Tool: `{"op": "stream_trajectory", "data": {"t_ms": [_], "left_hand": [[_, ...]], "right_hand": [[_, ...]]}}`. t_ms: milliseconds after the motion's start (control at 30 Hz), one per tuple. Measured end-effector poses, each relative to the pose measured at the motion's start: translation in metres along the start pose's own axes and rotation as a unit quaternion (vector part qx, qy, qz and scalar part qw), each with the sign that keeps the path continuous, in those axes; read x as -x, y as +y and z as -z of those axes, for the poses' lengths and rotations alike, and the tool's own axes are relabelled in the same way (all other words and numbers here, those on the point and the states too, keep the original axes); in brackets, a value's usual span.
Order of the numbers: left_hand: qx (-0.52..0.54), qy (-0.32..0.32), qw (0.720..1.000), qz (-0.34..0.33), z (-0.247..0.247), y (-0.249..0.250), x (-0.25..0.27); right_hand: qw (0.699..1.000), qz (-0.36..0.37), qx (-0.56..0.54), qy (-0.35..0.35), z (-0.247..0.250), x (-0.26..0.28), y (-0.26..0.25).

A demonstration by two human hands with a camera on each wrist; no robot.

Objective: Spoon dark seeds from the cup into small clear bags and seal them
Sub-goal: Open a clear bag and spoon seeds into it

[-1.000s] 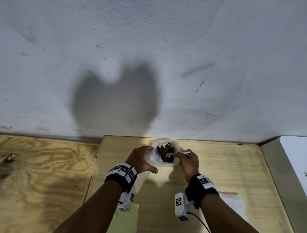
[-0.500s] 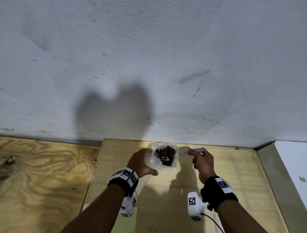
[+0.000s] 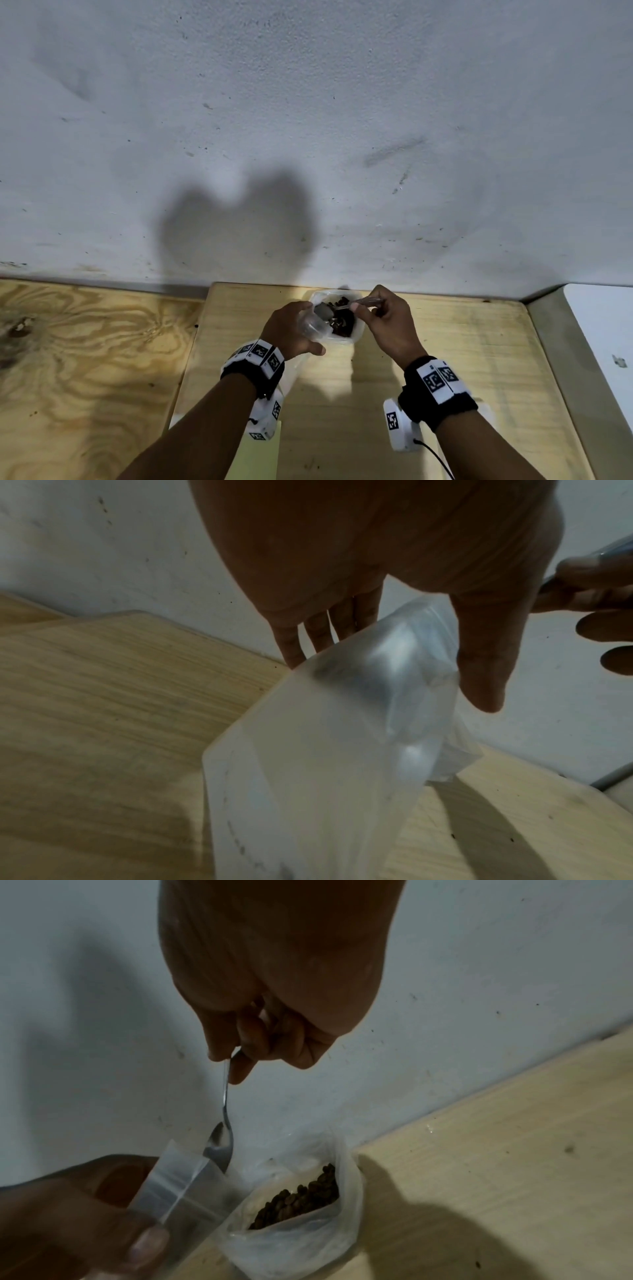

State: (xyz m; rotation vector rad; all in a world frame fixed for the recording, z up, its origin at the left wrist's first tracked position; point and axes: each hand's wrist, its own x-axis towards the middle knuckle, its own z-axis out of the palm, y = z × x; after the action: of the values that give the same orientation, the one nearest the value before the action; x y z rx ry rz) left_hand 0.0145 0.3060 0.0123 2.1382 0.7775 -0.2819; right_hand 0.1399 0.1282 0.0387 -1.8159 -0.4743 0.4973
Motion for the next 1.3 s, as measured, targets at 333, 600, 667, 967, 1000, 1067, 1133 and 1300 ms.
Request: {"op": "stream_trajectory", "data": {"t_ms": [333, 600, 667, 967, 1000, 1067, 1133, 1300], "left_hand": [[-0.009, 0.004, 1.000, -0.006, -0.002, -0.008, -0.008], [-0.016, 0.008, 1.000, -0.013, -0.005, -0.013, -0.014], [-0.013, 0.011, 1.000, -0.012, -0.006, -0.013, -0.015], [-0.007, 0.023, 1.000, -0.019, -0.006, -0.018, -0.015], [-0.007, 0.019, 1.000, -0.020, -0.006, -0.018, -0.014], [-0.011, 0.014, 0.999, -0.027, -0.007, -0.018, -0.014], [-0.019, 0.011, 0.999, -0.038, -0.007, -0.018, -0.013], [-0.031, 0.009, 0.999, -0.044, -0.003, -0.019, -0.013]], "right_hand": [[0.983, -0.070, 0.049, 0.165, 0.012, -0.007, 0.037], [0.975, -0.162, 0.025, 0.149, -0.027, -0.009, 0.059], [0.971, -0.183, 0.017, 0.155, -0.033, -0.010, 0.060], [0.964, -0.197, 0.004, 0.181, -0.027, 0.000, 0.062], [0.965, -0.199, 0.006, 0.173, -0.028, 0.001, 0.063], [0.967, -0.203, 0.009, 0.154, -0.034, 0.003, 0.062], [0.968, -0.208, 0.004, 0.140, -0.042, 0.002, 0.061], [0.953, -0.262, -0.058, 0.140, -0.052, -0.003, 0.060]]}}
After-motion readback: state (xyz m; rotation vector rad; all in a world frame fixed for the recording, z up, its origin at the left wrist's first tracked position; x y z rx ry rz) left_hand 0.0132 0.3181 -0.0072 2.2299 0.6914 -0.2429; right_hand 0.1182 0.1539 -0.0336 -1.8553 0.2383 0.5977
